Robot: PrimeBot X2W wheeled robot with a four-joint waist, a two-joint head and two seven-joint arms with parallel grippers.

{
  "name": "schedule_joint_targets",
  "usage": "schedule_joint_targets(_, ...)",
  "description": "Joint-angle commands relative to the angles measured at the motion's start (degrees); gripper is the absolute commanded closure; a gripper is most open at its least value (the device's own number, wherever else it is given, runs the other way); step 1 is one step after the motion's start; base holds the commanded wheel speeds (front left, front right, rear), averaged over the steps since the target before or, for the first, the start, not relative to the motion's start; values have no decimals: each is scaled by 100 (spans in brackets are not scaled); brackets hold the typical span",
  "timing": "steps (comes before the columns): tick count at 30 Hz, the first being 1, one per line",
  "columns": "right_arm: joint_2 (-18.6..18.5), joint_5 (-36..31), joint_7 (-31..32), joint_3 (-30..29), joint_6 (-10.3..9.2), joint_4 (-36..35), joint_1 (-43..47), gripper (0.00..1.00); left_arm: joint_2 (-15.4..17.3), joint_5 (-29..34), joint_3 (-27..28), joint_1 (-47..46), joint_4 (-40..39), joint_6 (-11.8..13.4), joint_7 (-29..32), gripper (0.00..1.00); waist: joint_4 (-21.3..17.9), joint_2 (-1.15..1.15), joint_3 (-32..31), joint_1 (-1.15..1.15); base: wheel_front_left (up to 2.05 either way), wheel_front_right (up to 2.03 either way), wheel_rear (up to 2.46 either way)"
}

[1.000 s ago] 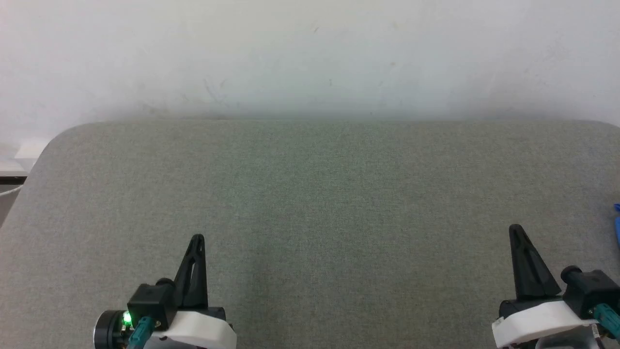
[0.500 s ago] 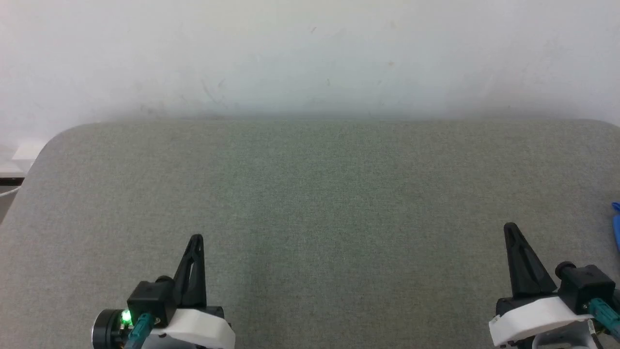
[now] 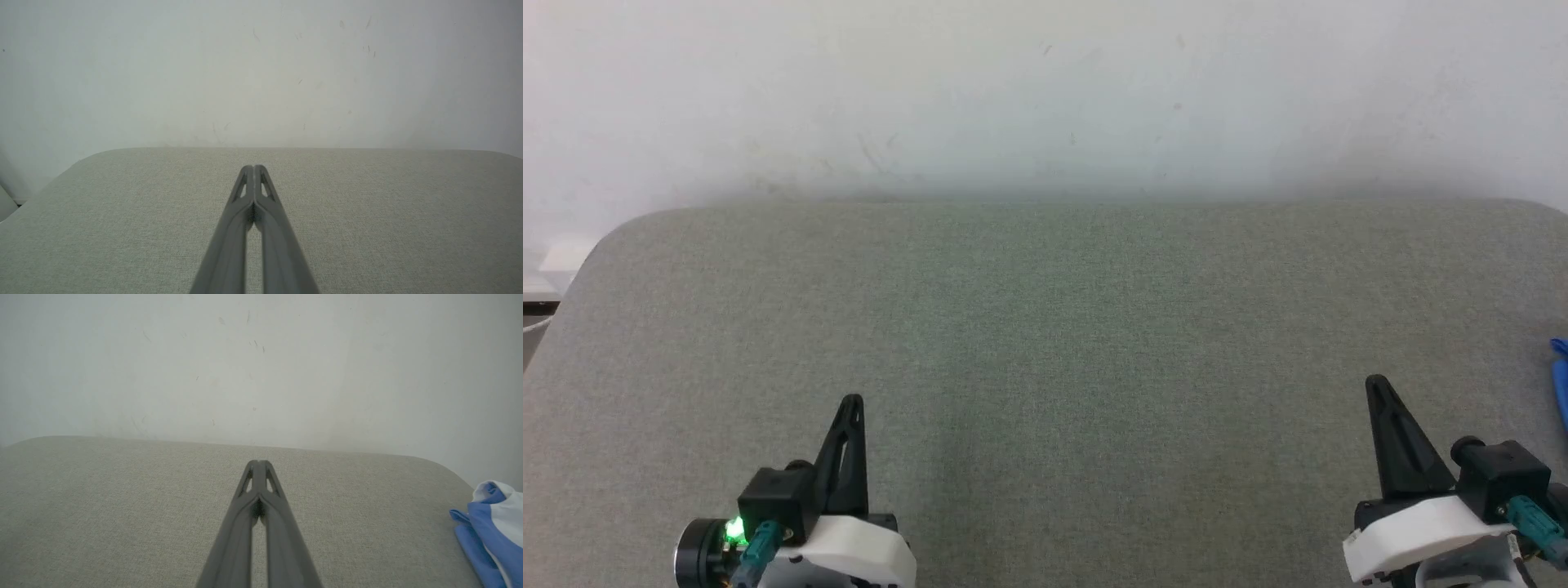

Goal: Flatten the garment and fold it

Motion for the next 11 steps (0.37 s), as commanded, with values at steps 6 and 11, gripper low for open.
schedule_joint_targets(6, 12, -72, 88, 44, -6, -54, -105, 100, -2, 72, 52, -113, -42, -48, 79, 100, -13, 0, 2, 0, 0, 0, 0)
schedule_joint_targets(11, 13, -94, 145, 63, -6, -66, -123, 100, -2, 94, 68, -127, -52, -55, 138, 100, -24, 0, 3, 0, 0, 0, 0)
